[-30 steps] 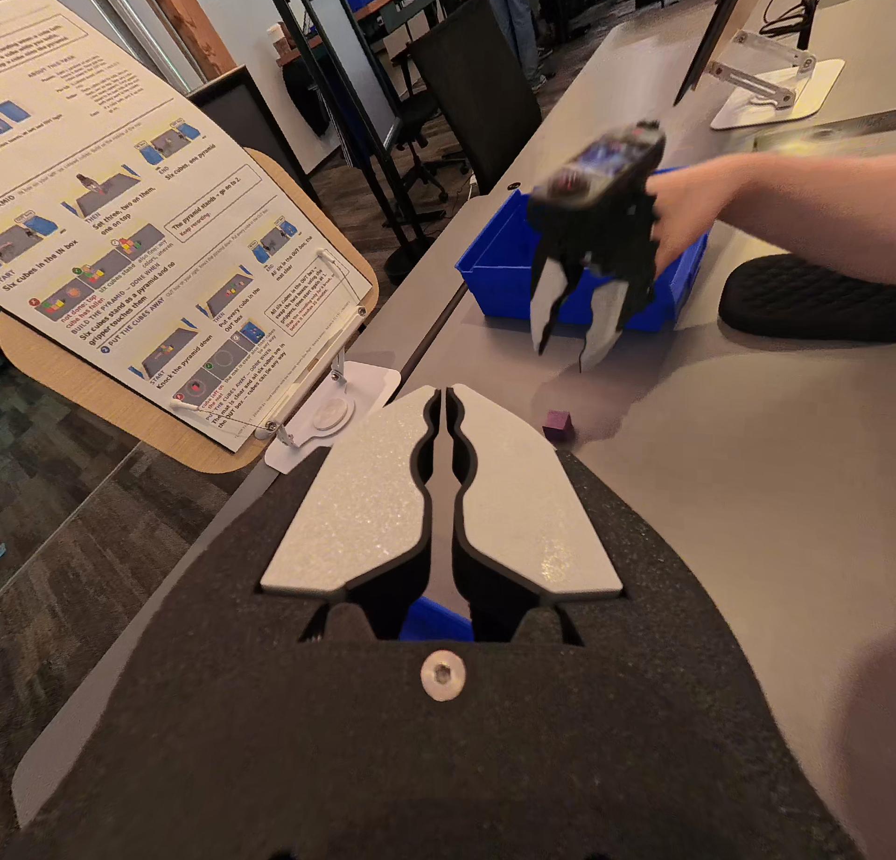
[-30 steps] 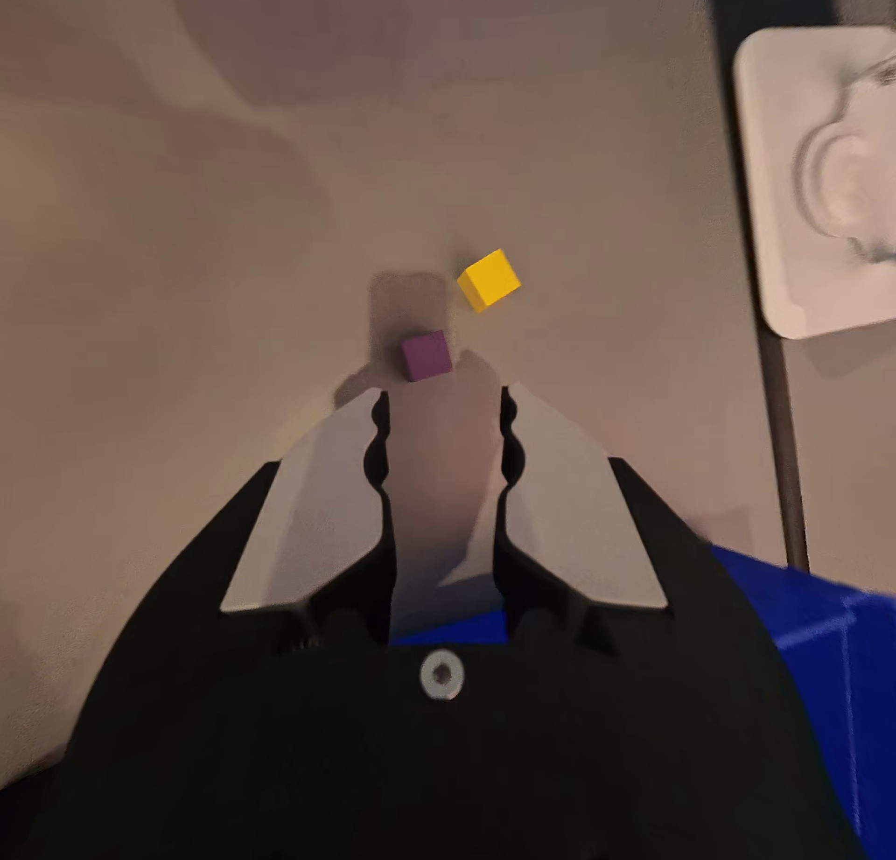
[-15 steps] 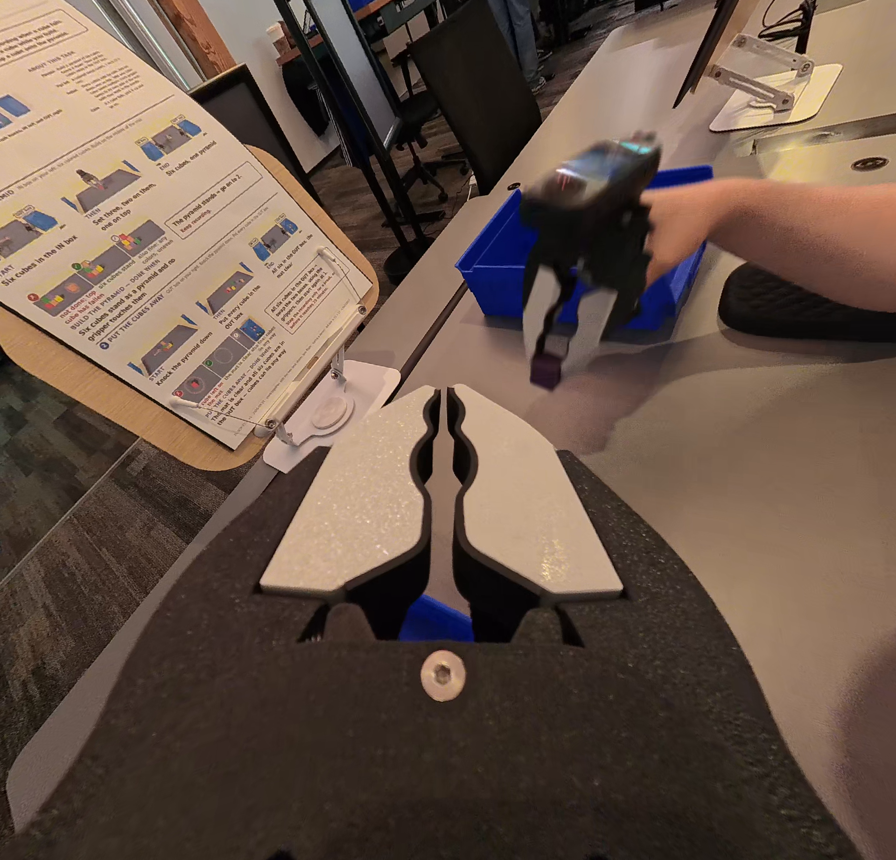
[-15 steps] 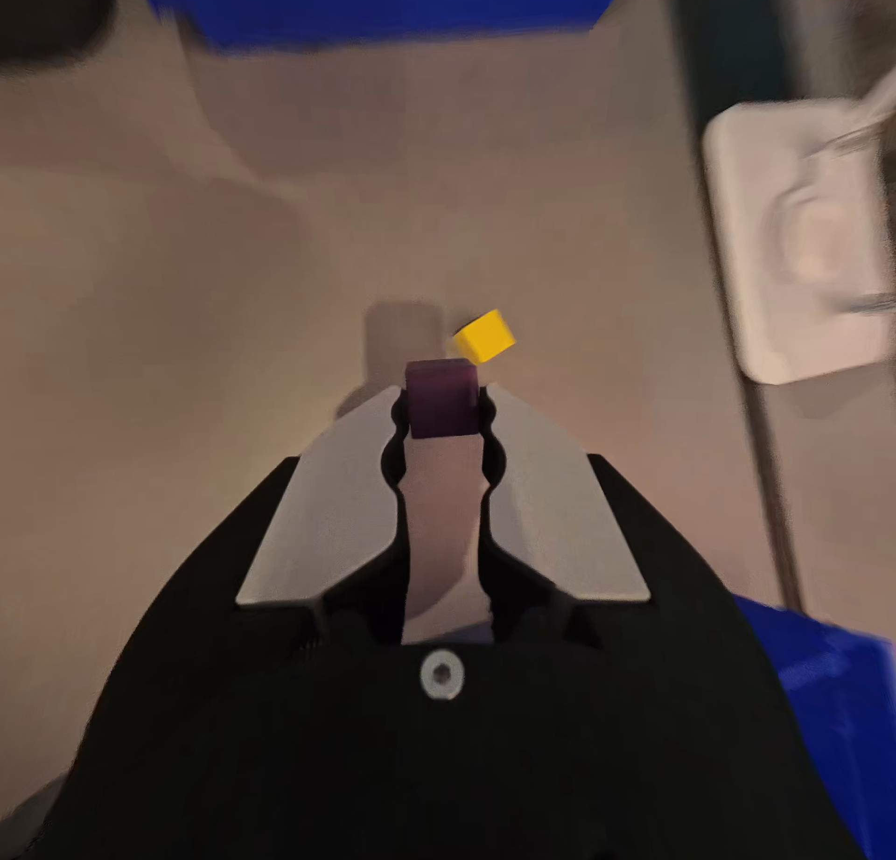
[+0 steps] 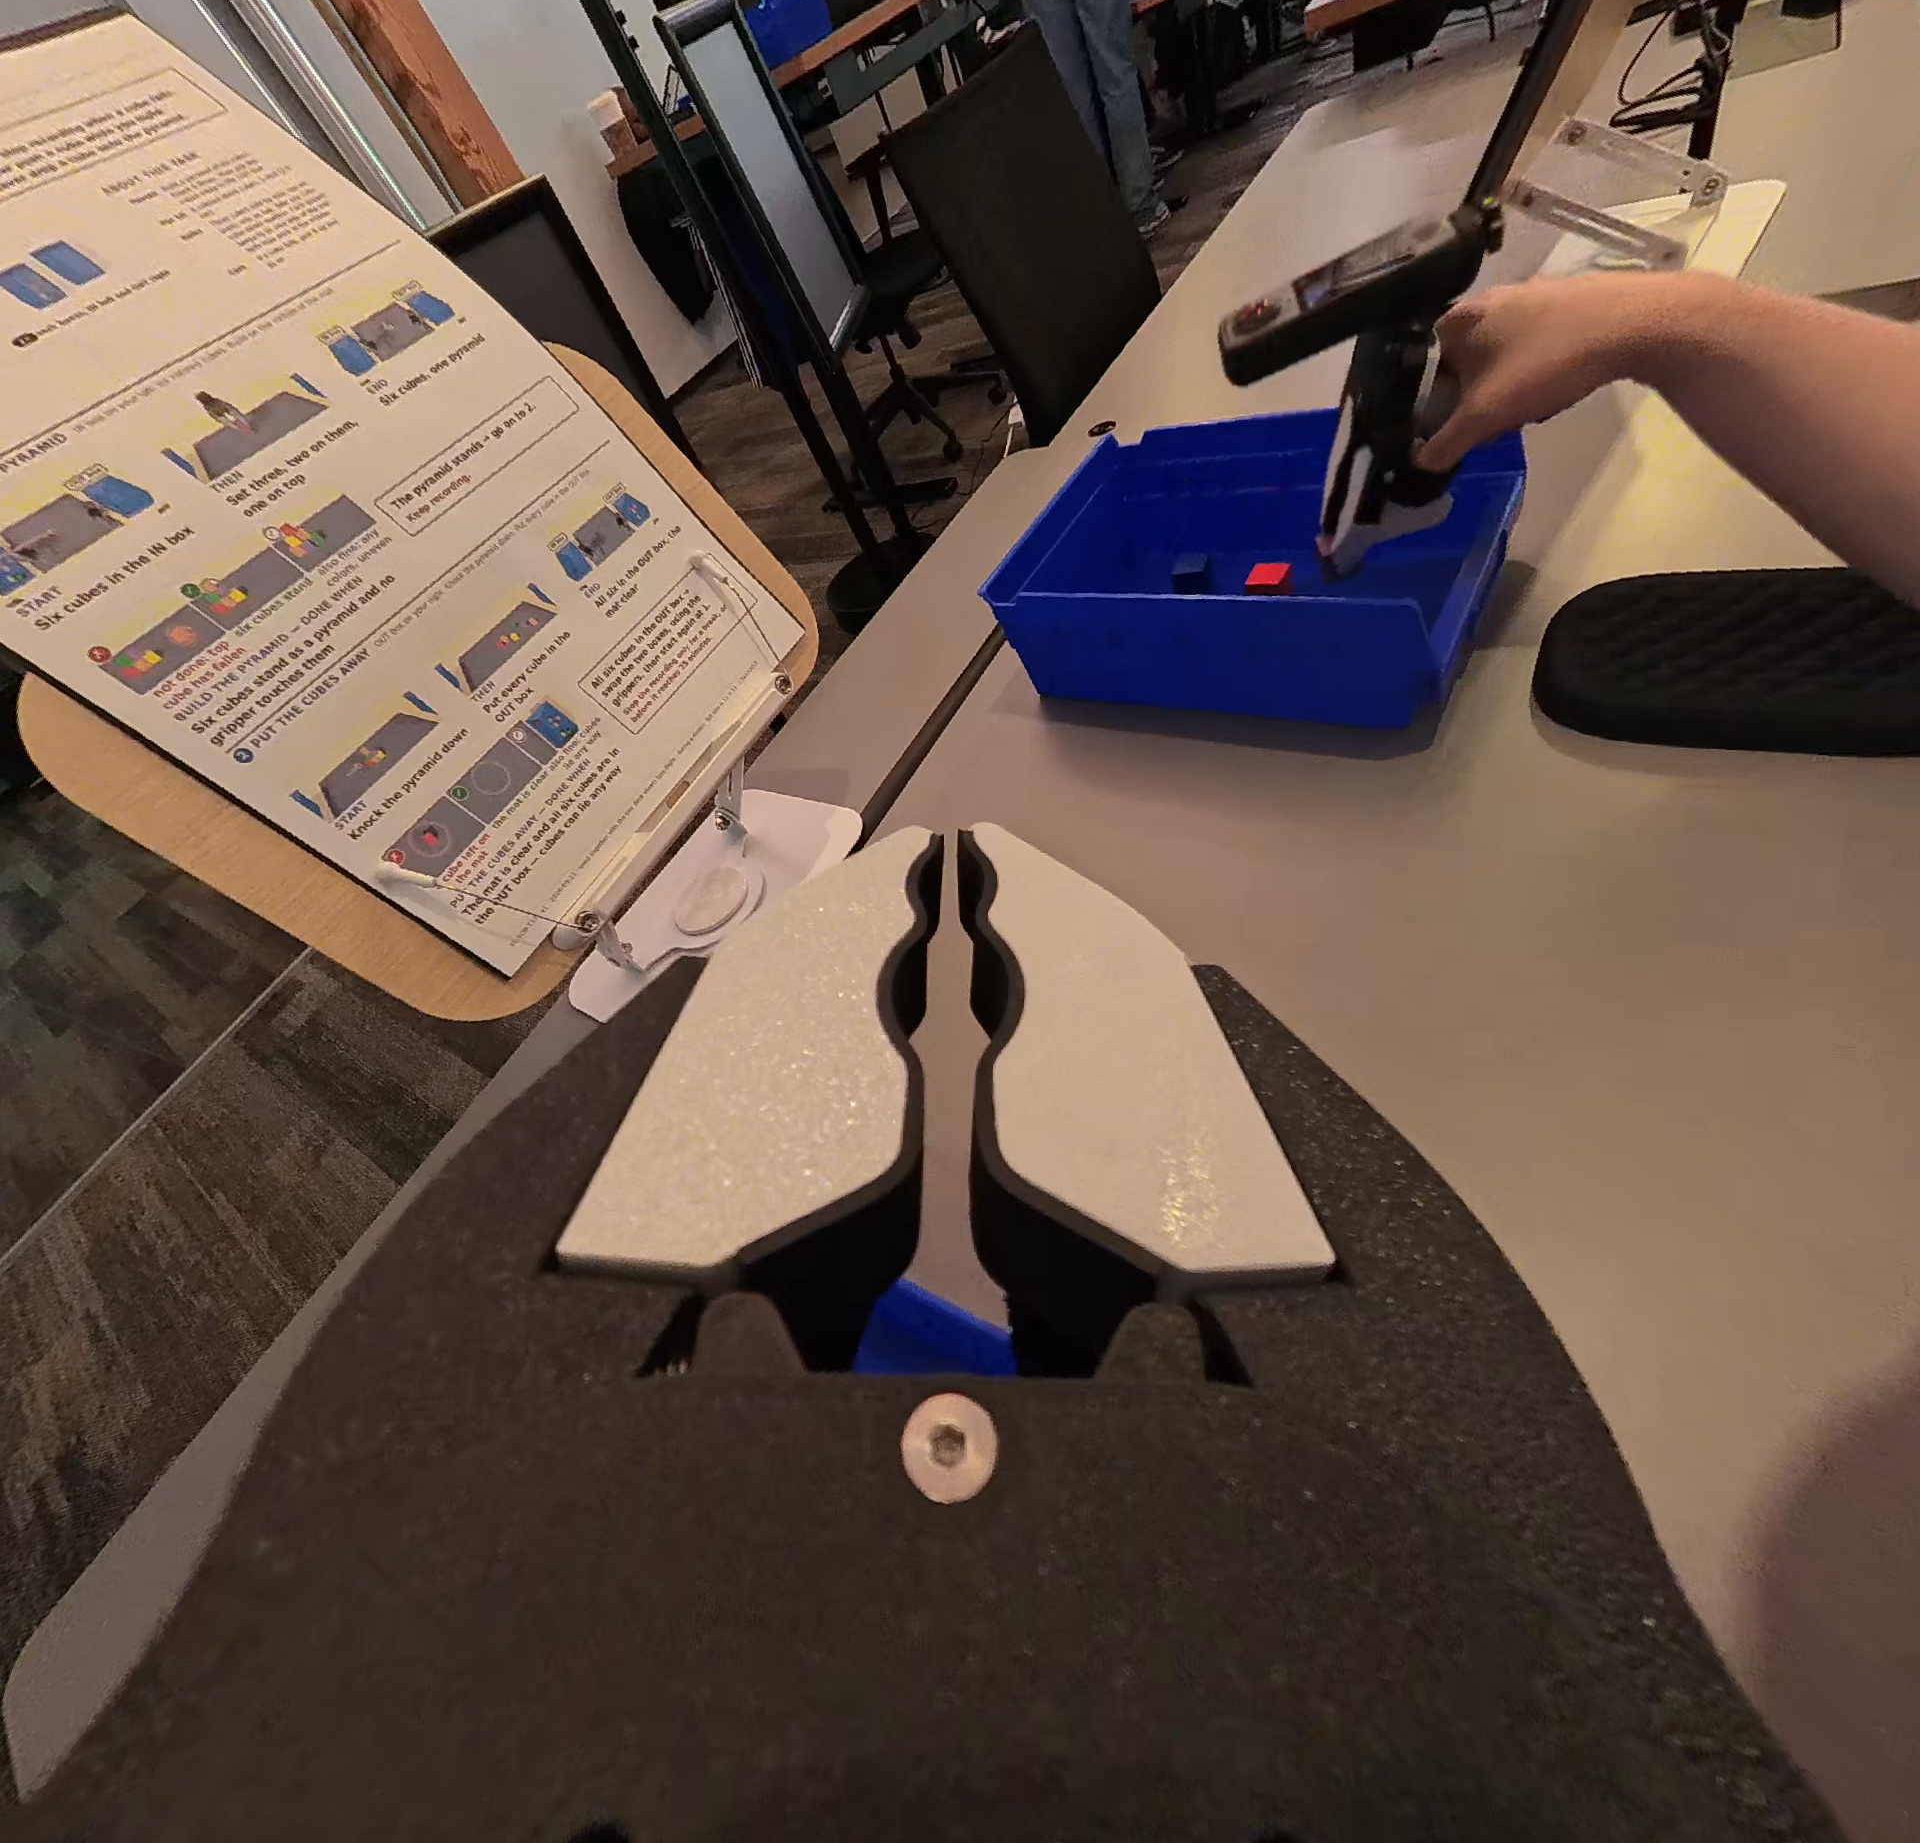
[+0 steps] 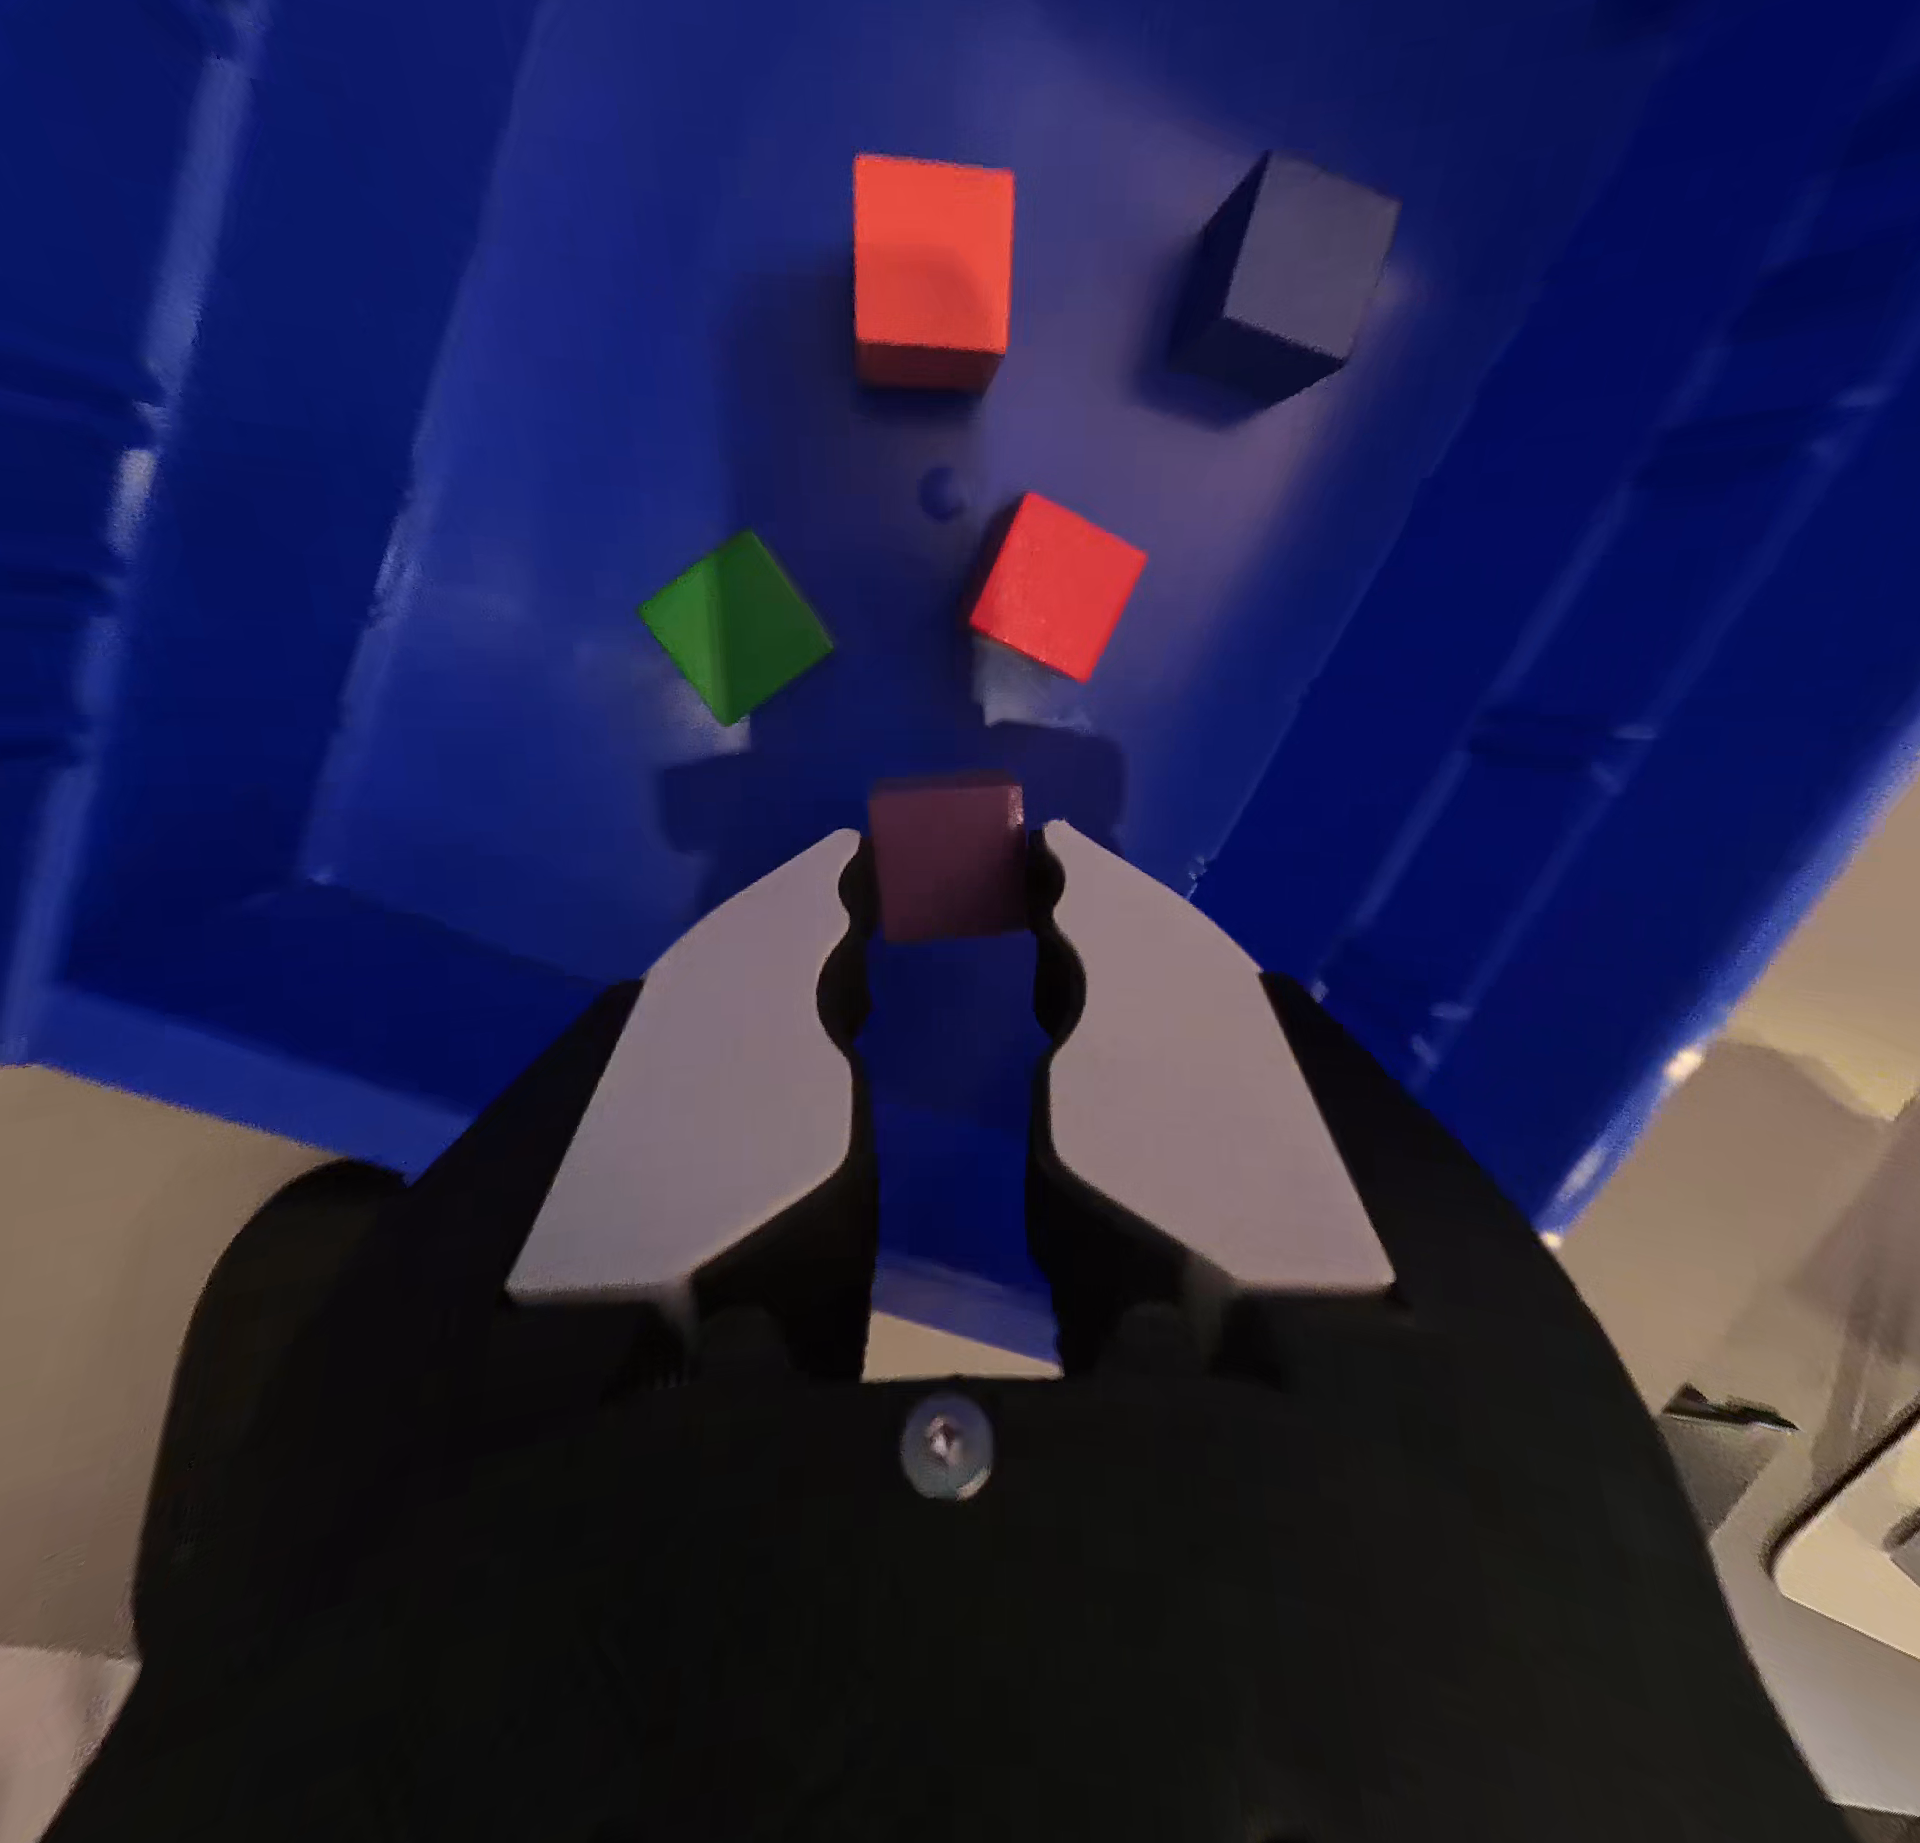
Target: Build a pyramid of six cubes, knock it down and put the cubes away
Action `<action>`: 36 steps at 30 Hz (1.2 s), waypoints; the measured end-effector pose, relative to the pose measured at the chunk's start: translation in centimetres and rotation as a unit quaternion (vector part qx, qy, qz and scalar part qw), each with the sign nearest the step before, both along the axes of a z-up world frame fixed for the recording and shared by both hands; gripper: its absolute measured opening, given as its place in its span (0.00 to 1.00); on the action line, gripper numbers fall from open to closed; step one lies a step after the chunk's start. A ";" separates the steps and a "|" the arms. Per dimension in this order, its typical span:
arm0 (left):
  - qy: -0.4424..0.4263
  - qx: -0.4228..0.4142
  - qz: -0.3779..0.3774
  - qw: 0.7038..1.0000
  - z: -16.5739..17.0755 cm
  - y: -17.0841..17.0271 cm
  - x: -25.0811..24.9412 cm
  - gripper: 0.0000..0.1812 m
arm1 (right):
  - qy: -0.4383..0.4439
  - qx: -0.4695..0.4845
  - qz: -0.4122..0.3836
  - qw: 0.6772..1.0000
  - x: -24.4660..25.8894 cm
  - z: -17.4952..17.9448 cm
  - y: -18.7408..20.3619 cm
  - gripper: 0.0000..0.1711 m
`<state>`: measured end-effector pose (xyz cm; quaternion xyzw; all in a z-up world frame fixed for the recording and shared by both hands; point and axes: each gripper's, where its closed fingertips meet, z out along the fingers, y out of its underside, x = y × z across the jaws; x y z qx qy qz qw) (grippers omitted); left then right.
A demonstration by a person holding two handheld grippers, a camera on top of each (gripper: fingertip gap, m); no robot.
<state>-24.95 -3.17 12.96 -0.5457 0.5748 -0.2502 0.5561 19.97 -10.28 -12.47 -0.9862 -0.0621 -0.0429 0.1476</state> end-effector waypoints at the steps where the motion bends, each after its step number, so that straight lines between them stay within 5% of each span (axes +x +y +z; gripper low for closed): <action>1: 0.001 -0.001 0.000 1.000 -0.1 0.0 0.1 0.01 | -0.001 -0.003 0.000 1.000 0.1 -0.6 0.1 0.18; 6: 0.015 0.001 0.007 1.000 -0.5 0.1 0.2 0.01 | -0.015 0.016 -0.036 0.999 1.0 -0.7 0.6 0.26; 9: 0.009 0.003 0.008 1.000 -0.2 0.1 0.1 0.01 | -0.021 0.100 -0.026 0.994 -0.3 4.6 2.5 0.29; 12: 0.004 0.003 0.005 1.000 -0.1 0.1 0.3 0.01 | 0.004 0.250 0.073 0.966 -7.1 13.1 6.5 0.28; 15: 0.013 0.001 0.007 1.000 -0.4 0.2 0.6 0.01 | 0.099 0.300 0.223 0.922 -18.2 16.5 9.1 0.28; 17: 0.021 0.002 0.006 1.000 -0.7 0.1 0.8 0.01 | 0.142 0.256 0.305 0.906 -24.6 14.4 10.2 0.29; 20: 0.030 0.002 0.001 1.000 -1.0 -0.2 1.2 0.01 | 0.093 0.175 0.372 0.907 -29.4 7.4 12.4 0.29; 25: 0.037 0.002 0.002 0.999 -1.3 -0.2 1.4 0.02 | 0.084 0.091 0.266 0.956 -30.8 -0.5 14.6 0.32; 29: 0.035 0.003 -0.001 0.999 -1.2 -0.1 1.5 0.02 | 0.103 0.079 0.197 0.972 -30.8 -2.3 15.6 0.32; 31: 0.038 0.002 -0.001 0.999 -1.4 0.0 1.6 0.02 | 0.103 0.064 0.194 0.973 -30.6 -2.8 15.5 0.19; 33: 0.042 0.003 0.001 0.999 -1.5 0.0 1.6 0.02 | 0.107 0.060 0.210 0.970 -30.8 -2.5 15.2 0.17; 36: 0.043 0.004 0.003 0.999 -1.5 0.1 1.4 0.02 | 0.107 0.112 0.232 0.960 -29.8 2.2 14.9 0.17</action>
